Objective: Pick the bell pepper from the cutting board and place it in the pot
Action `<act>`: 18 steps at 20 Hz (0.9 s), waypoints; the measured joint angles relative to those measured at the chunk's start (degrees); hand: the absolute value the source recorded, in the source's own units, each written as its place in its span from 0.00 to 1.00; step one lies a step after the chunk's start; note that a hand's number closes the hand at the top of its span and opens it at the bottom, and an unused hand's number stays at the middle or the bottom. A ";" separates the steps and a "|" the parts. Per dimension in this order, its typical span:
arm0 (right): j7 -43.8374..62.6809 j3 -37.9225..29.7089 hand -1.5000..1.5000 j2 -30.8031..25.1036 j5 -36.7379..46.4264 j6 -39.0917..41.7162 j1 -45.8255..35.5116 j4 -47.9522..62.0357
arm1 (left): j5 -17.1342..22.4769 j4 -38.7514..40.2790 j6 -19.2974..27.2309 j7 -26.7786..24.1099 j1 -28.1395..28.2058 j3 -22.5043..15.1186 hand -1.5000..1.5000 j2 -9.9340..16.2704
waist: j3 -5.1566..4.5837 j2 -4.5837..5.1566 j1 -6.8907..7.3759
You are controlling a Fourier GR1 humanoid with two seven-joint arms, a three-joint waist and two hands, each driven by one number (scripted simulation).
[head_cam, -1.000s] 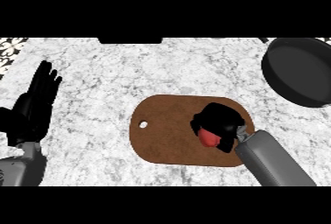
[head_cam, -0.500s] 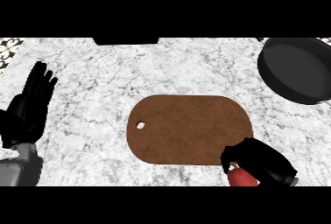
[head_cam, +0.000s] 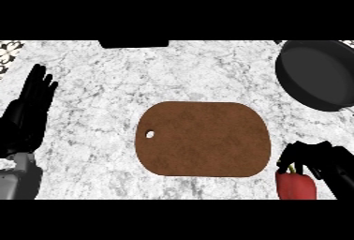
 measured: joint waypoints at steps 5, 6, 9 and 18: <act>4.34 -12.06 1.00 1.27 -8.38 -1.36 -4.47 -2.50 | -0.17 0.44 -0.45 -0.33 -0.45 -0.55 0.50 -0.63 | -0.01 0.20 0.86; 5.53 -14.27 1.00 0.85 -9.70 -1.49 -6.48 -1.63 | -0.32 0.73 -0.53 -0.62 -0.56 -0.69 0.50 -0.82 | 0.00 0.25 1.08; 7.69 -20.55 1.00 -1.48 -13.51 -1.08 -10.26 0.28 | -0.42 1.12 -0.93 -0.83 -1.09 -0.67 0.50 -1.08 | -0.01 0.31 1.40; 7.23 -28.89 1.00 -9.46 -19.04 -1.28 -22.83 19.89 | -0.71 0.97 -1.87 0.04 -1.74 0.06 0.50 -1.41 | 0.00 0.43 2.15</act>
